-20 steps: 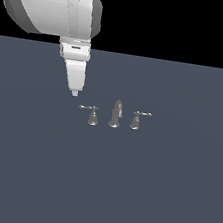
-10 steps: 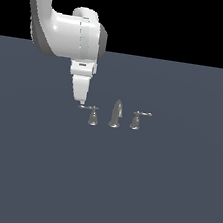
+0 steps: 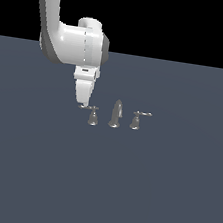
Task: Turn on the faucet by rotating a designated handle.
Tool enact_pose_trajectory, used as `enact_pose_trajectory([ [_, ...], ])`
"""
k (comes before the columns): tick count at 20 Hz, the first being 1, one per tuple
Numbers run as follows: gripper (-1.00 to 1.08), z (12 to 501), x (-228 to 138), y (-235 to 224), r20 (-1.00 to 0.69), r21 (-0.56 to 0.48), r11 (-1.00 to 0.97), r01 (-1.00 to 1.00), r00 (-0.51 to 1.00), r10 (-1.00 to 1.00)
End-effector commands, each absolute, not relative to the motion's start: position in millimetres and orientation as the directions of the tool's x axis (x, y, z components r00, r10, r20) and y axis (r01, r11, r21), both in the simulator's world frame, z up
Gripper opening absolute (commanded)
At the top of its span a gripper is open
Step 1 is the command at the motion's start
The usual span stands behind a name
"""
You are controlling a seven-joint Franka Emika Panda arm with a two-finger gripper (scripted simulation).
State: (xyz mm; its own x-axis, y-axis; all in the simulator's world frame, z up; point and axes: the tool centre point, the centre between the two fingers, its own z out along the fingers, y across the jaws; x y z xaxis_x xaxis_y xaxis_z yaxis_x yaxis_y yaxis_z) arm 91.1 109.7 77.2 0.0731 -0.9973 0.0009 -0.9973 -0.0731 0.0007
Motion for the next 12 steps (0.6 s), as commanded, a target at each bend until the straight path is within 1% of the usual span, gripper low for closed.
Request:
enact_pose_trajectory([
  [1, -1.0, 76.5, 92.6, 109.5, 0.001, 0.0, -0.069, -0.998, 0.069, -0.998],
  [5, -1.0, 76.6, 92.4, 109.2, 0.001, 0.0, -0.069, -0.998, 0.069, -0.998],
  [12, -1.0, 76.6, 72.2, 117.7, 0.001, 0.0, -0.069, -0.998, 0.069, -0.998],
])
